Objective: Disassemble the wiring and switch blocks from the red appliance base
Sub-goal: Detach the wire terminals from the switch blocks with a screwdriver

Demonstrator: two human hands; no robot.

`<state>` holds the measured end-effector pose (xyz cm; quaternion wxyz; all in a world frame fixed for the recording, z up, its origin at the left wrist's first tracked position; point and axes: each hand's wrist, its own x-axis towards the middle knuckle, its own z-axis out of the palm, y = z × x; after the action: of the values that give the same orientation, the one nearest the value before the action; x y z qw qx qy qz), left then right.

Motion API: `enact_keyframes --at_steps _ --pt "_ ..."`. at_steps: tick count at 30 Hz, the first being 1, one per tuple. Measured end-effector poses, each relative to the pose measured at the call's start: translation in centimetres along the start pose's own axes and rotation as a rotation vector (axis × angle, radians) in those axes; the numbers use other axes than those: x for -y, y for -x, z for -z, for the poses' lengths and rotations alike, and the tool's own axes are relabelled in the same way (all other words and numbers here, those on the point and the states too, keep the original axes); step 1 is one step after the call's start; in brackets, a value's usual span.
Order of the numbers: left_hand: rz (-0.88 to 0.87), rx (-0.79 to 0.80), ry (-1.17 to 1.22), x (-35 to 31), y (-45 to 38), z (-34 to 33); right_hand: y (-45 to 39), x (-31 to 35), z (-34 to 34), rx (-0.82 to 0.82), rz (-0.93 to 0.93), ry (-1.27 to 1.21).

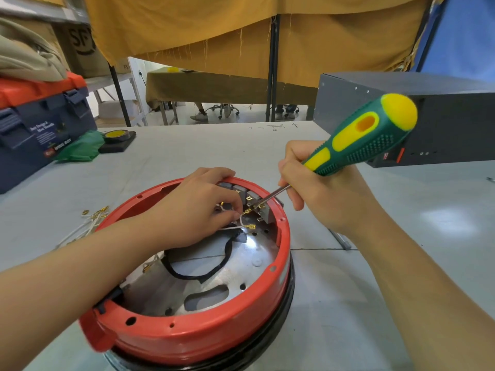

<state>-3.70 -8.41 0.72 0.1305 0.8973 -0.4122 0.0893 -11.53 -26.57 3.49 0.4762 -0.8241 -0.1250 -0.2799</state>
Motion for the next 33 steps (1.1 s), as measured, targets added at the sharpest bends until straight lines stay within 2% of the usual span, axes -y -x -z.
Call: enact_keyframes --at_steps 9,23,33 --pt "-0.002 -0.010 -0.004 0.0 -0.1 -0.1 0.4 0.2 -0.4 0.078 0.079 0.063" --pt "-0.011 -0.007 -0.011 0.1 -0.1 -0.1 -0.7 -0.9 -1.0 -0.061 -0.054 -0.115" --pt "-0.006 -0.006 -0.022 0.3 -0.3 -0.2 -0.9 -1.3 -1.3 -0.092 -0.084 -0.184"
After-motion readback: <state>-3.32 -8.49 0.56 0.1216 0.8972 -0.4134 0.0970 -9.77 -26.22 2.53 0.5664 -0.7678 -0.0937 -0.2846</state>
